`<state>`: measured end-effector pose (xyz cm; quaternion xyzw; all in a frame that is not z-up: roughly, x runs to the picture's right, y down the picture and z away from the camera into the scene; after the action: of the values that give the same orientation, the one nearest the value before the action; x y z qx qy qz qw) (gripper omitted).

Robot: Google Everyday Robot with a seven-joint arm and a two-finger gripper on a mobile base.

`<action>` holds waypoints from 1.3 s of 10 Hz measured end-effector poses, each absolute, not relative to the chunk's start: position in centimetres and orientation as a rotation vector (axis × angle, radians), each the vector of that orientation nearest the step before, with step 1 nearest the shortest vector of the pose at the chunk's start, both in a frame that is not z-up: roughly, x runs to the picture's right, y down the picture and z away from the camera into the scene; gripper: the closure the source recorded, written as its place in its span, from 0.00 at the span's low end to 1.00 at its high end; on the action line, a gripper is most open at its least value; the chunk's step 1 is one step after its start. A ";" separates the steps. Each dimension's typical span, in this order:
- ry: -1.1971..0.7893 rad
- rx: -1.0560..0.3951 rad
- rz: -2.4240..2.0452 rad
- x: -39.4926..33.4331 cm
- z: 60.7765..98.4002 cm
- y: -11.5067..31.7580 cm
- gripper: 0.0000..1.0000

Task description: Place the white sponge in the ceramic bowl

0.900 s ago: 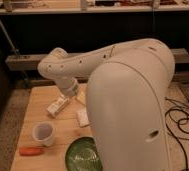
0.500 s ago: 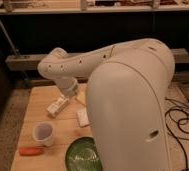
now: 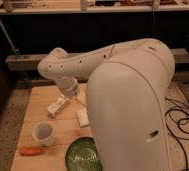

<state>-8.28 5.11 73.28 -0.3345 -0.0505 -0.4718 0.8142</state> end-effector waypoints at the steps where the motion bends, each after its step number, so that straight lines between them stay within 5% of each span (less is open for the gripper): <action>1: -0.108 -0.714 -1.007 -8.3 73.3 5.1 0.20; 13: -0.142 -0.744 -1.071 -9.0 74.7 7.7 0.20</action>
<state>-8.97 7.67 74.69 -0.3461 -0.0661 -0.4977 0.7925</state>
